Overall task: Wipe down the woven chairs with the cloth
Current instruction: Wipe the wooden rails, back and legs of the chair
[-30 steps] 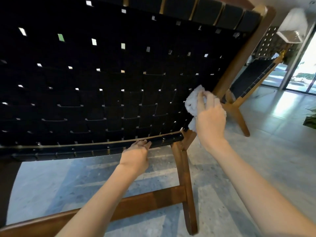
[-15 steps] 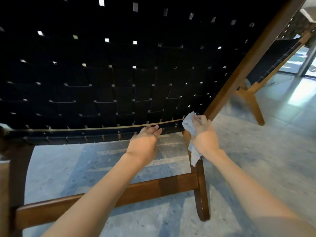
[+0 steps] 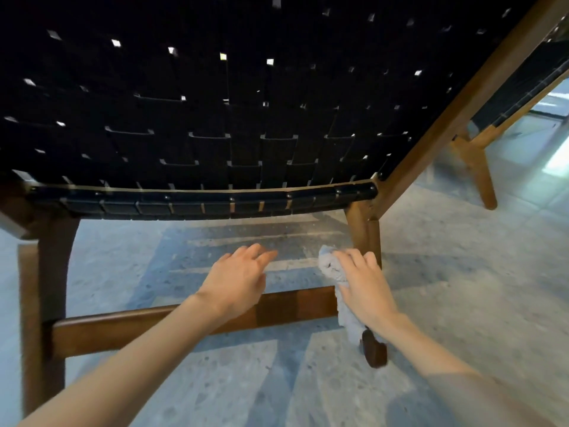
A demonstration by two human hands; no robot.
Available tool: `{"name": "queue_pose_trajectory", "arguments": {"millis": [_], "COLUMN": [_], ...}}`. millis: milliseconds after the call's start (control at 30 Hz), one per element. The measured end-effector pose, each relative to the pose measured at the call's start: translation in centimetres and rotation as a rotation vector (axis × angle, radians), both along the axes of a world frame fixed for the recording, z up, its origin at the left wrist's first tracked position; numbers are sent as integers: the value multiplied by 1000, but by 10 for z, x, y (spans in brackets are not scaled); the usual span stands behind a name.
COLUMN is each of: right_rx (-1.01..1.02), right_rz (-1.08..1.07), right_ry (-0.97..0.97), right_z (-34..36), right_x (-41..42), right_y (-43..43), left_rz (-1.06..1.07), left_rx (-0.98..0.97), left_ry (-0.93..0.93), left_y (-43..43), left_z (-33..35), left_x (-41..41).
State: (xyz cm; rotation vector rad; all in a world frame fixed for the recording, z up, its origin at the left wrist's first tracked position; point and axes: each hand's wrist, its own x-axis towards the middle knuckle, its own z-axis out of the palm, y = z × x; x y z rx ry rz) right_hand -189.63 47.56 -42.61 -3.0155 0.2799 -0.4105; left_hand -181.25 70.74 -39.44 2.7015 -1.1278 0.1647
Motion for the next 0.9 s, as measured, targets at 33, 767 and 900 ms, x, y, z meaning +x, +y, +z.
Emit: {"name": "queue_pose_trajectory", "arguments": {"millis": [33,767,900], "right_rx": [39,682,650], "right_rz": [-33,469,605], "right_ry": [32,54,-37], "right_z": [-13,-27,4], "right_x": [4,72,72], "right_y": [4,263,308], "left_rz": [17,513,553], "left_rx": [23,-739,-1221], "left_ry": [29,203,558], "left_y": [7,186,223], "left_z": [-8,-83,-45], "left_x": [1,-17,-29]}}
